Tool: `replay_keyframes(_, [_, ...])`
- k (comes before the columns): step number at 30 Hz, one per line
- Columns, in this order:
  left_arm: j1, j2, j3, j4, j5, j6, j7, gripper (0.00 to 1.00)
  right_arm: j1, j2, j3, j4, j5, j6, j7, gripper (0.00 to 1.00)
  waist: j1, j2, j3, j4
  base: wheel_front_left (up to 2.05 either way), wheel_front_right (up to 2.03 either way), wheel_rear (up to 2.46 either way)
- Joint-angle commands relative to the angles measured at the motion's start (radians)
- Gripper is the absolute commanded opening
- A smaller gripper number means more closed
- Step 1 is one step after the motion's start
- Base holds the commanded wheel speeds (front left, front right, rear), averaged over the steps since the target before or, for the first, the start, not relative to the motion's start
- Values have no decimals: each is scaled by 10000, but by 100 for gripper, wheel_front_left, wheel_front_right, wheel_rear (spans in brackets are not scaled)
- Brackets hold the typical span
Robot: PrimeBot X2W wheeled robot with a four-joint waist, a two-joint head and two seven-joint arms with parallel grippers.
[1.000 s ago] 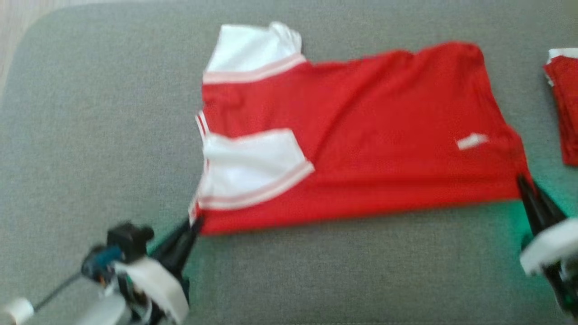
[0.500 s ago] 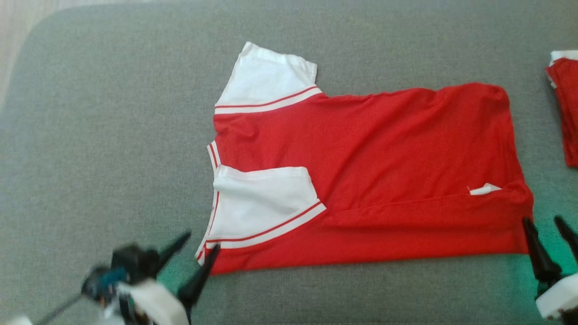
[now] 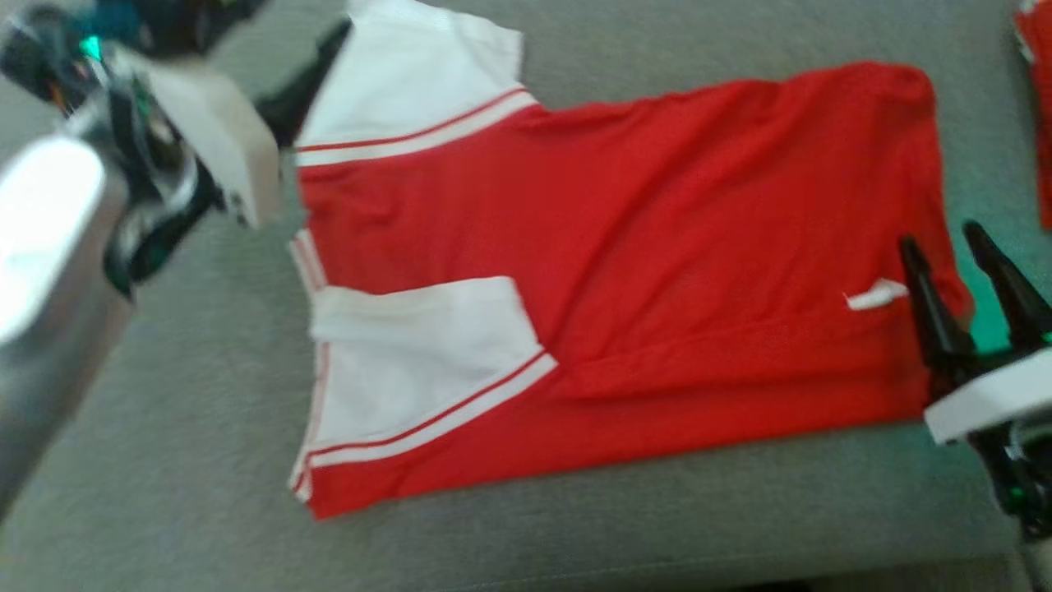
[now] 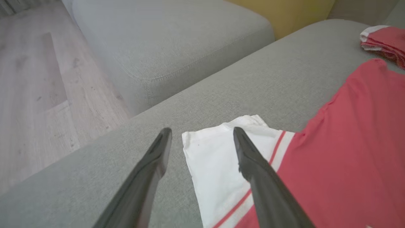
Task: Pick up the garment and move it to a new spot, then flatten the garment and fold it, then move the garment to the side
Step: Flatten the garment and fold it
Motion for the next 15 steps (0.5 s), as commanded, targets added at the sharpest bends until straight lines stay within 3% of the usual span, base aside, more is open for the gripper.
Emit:
replay_keyframes(1, [-1256,364,19,491,-315,-53,552,100,-275,-137,457,-277,-71,-9,-38,100,-4,0,801,-986,0,0,0])
replay_keyframes(7, [-2481,756,-761,1949,-1054,-58,1239,100,-905,40,917,-7,-19,-9,-321,100,-4,0,1136,-1739,0,0,0])
replay_keyframes(15, [-3164,1125,-1296,3579,-1016,-60,1310,100,-1196,158,1225,390,94,-9,-587,100,-4,0,1415,-2234,0,0,0])
